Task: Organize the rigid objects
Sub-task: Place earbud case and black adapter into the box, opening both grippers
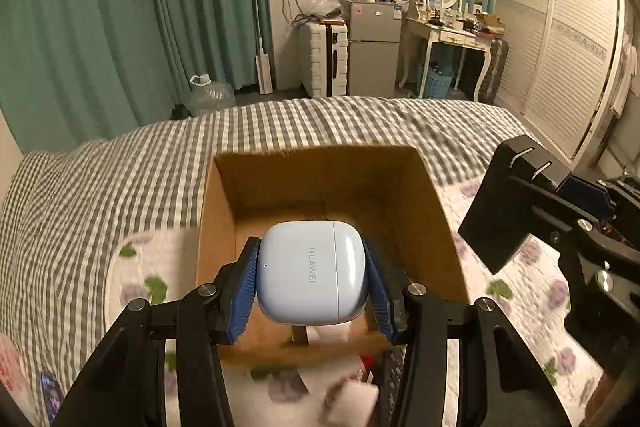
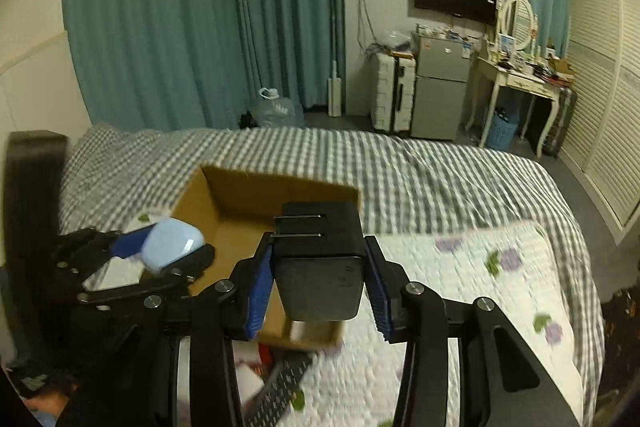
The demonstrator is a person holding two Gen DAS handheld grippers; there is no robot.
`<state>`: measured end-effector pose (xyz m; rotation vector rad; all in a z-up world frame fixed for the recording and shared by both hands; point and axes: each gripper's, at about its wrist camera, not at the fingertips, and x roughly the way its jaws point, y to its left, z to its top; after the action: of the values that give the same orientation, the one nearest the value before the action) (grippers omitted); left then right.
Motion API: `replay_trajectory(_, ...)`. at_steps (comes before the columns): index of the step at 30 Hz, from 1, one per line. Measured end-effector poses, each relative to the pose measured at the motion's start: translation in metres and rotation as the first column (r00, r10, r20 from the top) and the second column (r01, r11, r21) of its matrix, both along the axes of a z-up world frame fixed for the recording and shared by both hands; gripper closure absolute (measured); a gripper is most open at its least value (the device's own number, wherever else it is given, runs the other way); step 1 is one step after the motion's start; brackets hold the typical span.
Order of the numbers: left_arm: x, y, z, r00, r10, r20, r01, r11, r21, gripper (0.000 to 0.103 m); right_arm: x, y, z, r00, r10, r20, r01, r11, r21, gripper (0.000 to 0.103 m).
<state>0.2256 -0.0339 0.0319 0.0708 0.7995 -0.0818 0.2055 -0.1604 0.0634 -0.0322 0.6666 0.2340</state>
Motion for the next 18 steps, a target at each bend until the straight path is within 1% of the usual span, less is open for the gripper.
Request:
replay_trajectory(3, 0.024, 0.0, -0.013, 1.0, -0.001, -0.014, 0.001, 1.0, 0.018, 0.053, 0.026, 0.01, -0.006, 1.0, 0.022, -0.002, -0.022, 1.0, -0.014, 0.062)
replay_trajectory(7, 0.048, 0.003, -0.037, 0.999, 0.003, -0.036, -0.002, 0.999, 0.046, 0.053, 0.055, 0.019, -0.022, 0.999, 0.036, -0.015, -0.036, 0.999, -0.011, 0.062)
replay_trajectory(10, 0.062, 0.005, -0.055, 0.998, 0.007, -0.061, -0.004, 0.998, 0.059, 0.053, 0.074, 0.021, -0.041, 0.999, 0.039, -0.032, -0.039, 0.999, -0.008, 0.062)
replay_trajectory(14, 0.067, 0.006, -0.072, 0.997, -0.003, -0.076, 0.007, 0.999, 0.053, 0.053, 0.092, 0.019, -0.065, 0.997, 0.039, -0.061, -0.038, 0.999, 0.017, 0.062)
replay_trajectory(16, 0.066, 0.006, -0.071, 0.998, -0.005, -0.07, 0.008, 0.999, 0.038, 0.052, 0.095, 0.016, -0.073, 0.997, 0.039, -0.066, -0.038, 0.999, 0.021, 0.062)
replay_trajectory(18, 0.062, 0.007, -0.068, 0.998, -0.019, -0.062, 0.02, 1.0, 0.008, 0.05, 0.096, 0.014, -0.078, 0.996, 0.039, -0.082, -0.037, 0.999, 0.033, 0.061)
